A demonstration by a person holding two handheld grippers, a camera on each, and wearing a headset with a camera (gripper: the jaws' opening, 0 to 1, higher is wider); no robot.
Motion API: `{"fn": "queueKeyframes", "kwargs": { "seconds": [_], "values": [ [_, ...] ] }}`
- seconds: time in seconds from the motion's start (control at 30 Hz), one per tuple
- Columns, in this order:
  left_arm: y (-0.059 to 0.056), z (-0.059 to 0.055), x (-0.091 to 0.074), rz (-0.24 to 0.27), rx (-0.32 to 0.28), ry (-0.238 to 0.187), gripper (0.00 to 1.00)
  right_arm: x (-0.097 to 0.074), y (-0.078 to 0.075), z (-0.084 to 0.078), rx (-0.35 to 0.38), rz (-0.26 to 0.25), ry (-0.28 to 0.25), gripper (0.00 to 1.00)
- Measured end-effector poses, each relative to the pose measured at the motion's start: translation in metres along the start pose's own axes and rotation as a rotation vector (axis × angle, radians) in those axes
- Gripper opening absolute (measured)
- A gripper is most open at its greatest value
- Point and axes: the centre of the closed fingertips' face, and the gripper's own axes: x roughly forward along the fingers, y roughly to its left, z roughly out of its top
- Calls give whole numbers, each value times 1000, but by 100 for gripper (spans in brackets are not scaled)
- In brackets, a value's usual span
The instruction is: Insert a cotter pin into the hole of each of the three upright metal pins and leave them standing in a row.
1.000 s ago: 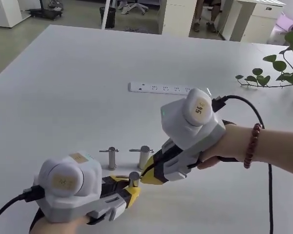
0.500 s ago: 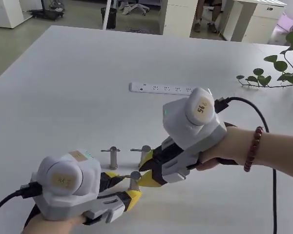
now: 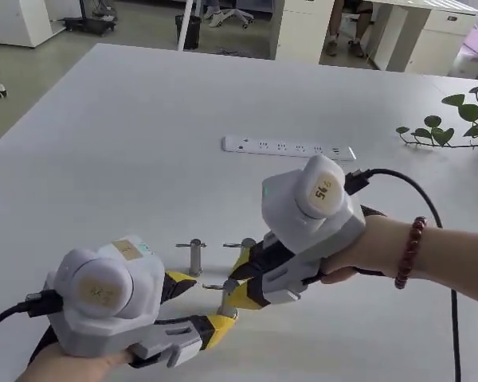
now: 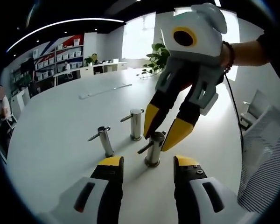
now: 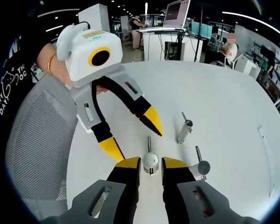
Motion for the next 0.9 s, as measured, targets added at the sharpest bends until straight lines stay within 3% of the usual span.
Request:
{"fn": "queueKeyframes", "kwargs": {
  "seconds": [0.13,0.43,0.9],
  "values": [
    [0,2,-7,-1,-14,-12,42,2,-1,0,-8,-1,10,11],
    [-1,-1,-27,6,13,-1,44,1,-1,0,-39,12,12,9],
    [0,1,-38,23,-21,-29,46,0,0,-2,-65,32,15,8]
  ]
}}
